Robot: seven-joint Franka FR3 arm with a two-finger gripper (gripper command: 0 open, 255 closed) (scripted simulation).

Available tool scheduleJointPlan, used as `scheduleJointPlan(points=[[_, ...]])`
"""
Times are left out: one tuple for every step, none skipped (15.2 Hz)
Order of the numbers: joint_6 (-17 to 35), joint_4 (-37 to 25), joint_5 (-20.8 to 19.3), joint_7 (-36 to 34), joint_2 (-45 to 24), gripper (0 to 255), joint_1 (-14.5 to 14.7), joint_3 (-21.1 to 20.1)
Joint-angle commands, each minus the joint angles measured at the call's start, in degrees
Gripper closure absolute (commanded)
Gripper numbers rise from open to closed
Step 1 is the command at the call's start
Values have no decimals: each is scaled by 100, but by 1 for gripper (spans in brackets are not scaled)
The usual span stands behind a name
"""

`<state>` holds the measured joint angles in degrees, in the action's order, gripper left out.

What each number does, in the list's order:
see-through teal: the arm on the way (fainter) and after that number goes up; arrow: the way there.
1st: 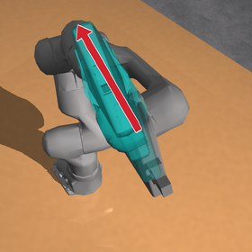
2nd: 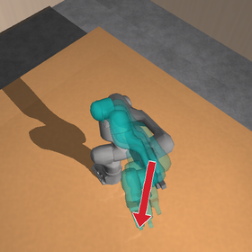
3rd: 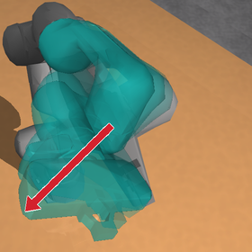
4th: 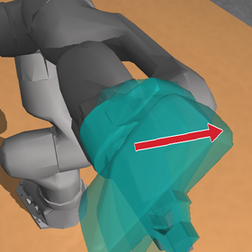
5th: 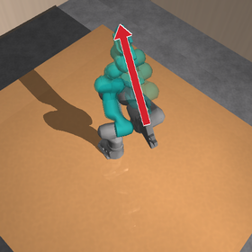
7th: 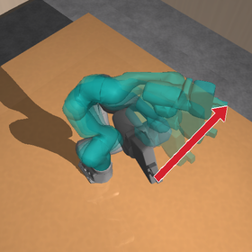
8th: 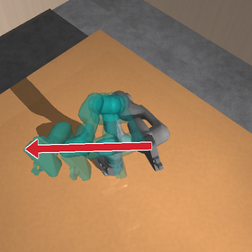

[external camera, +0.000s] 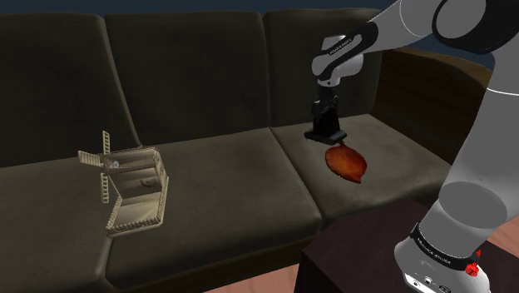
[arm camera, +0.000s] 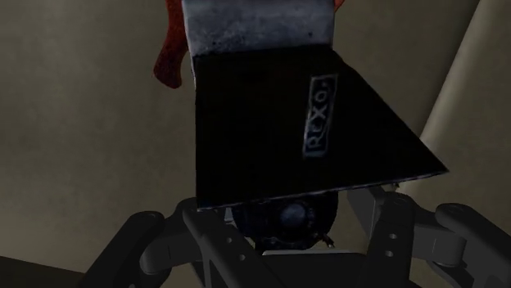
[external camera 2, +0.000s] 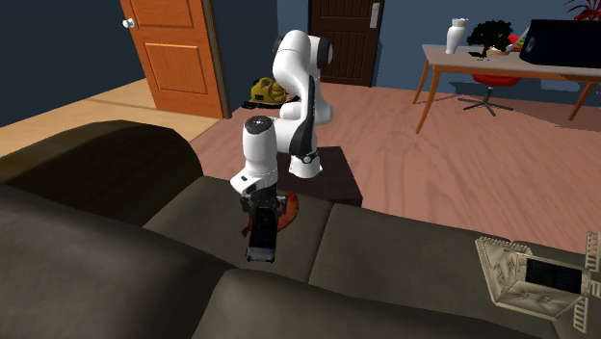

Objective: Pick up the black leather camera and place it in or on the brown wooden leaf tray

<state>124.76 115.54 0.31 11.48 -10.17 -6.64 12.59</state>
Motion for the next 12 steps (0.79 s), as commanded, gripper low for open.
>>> scheduleJointPlan(points=[[-145, -73, -20, 1, 82, 255, -2, 9], [-216, -110, -28, -3, 117, 255, 0, 10], [-287, -148, -37, -7, 151, 255, 2, 12], [-358, -187, -45, -11, 183, 255, 4, 13], [-429, -227, -52, -15, 215, 255, 6, 14], [-500, -269, -60, -18, 245, 255, 8, 15], [-572, -312, -67, -21, 274, 255, 9, 16], [-644, -356, -73, -24, 302, 255, 11, 17], [-696, -388, -79, -26, 324, 255, 12, 17], [-638, -112, -134, -38, 548, 255, 14, 30], [-588, 158, -191, -51, 772, 255, 14, 42], [-545, 420, -250, -65, 997, 255, 10, 53]])
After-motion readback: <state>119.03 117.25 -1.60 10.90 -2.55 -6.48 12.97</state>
